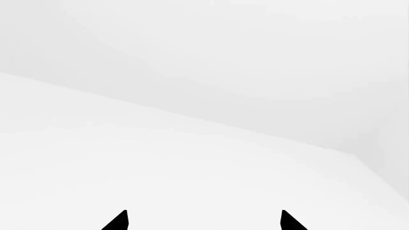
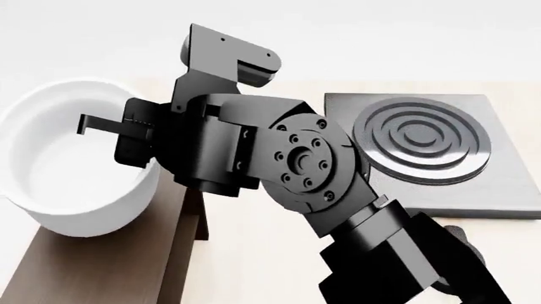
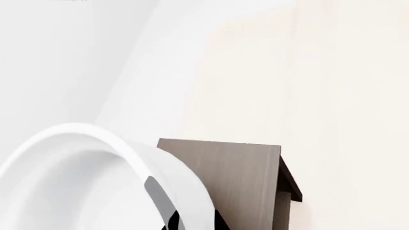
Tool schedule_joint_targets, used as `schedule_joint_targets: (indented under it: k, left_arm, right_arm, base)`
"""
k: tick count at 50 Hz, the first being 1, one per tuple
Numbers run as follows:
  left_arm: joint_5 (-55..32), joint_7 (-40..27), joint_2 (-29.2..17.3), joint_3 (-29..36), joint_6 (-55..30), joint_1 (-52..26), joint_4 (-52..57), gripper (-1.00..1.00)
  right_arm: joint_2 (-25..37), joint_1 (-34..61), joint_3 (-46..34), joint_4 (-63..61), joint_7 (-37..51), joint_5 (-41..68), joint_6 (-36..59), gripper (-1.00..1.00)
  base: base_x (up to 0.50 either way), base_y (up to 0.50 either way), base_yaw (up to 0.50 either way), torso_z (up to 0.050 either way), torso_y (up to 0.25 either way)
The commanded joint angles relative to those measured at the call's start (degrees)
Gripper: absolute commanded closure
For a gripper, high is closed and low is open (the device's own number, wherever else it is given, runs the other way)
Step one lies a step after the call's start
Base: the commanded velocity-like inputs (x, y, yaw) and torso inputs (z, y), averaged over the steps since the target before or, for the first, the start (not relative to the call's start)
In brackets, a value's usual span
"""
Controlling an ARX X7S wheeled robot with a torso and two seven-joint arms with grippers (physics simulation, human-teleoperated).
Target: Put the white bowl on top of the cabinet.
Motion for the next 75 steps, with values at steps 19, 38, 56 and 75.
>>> schedule_joint_targets:
  k: [19, 38, 56, 75]
  left_arm:
    - [0.21, -0.32, -0.13, 0.20, -0.27, -0.25, -0.03, -1.00]
    - [0.03, -0.20, -0.22, 0.33, -0.21, -0.39, -0.15, -1.00]
    - [0.20, -0.36, -0.25, 0.45, -0.27, -0.40, -0.03, -1.00]
    - [0.27, -0.43, -0.40, 0.63, -0.48, -0.61, -0.11, -1.00]
  right_arm:
    - [0.38, -1.39, 0.45, -0.26, -0.12, 0.46, -1.91, 1.00]
    - [0.09, -2.12, -1.66, 1.53, 0.22, -0.24, -2.39, 1.00]
    - [1.15, -1.29, -3.38, -2.65, 0.76, -0.06, -0.39, -1.00]
    - [5.58, -1.63, -1.64, -15.18, 7.58, -0.33, -3.00, -1.00]
  base:
    - [0.00, 0.00, 0.00, 0.001, 0.001]
    - [0.00, 0.00, 0.00, 0.000, 0.000]
    - [0.00, 0.00, 0.00, 0.000, 0.000]
    - [0.00, 0.00, 0.00, 0.000, 0.000]
